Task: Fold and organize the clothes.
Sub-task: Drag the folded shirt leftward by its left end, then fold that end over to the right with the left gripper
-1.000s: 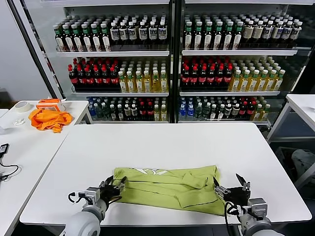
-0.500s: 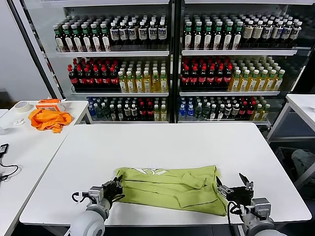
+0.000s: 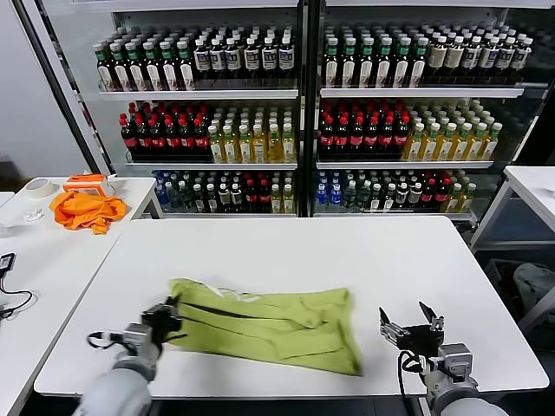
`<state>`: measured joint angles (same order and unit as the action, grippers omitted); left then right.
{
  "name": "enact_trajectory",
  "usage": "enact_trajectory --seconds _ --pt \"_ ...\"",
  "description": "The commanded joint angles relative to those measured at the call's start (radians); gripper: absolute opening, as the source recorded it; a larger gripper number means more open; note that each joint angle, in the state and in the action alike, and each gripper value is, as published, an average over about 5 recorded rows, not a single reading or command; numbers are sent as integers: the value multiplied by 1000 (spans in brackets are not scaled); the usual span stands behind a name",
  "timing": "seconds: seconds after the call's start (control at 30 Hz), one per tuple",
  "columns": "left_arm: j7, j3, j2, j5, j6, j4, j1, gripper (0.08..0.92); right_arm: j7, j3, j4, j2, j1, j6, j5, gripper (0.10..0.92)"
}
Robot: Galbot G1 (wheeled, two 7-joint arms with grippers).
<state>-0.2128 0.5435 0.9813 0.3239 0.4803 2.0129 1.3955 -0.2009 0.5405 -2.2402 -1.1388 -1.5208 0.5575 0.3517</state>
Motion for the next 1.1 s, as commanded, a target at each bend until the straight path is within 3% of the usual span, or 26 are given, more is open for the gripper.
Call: enact_trajectory --seconds 0.03,0.17,0.33,0.5,1.1 --pt "74 317 -98 -80 43 49 96 97 -1 -21 12 -4 28 1 -3 823" --pt "74 199 -48 -33 57 111 61 97 -1 -21 8 -8 22 0 -6 823" --pt "48 -94 96 81 96 236 22 97 0 5 0 -5 -3 0 -6 823" --pt "49 -284 171 82 97 227 -19 97 2 30 7 -10 -20 -6 -9 823" --pt "9 -396 210 121 98 103 -159 97 6 13 48 -45 -7 -11 -44 823"
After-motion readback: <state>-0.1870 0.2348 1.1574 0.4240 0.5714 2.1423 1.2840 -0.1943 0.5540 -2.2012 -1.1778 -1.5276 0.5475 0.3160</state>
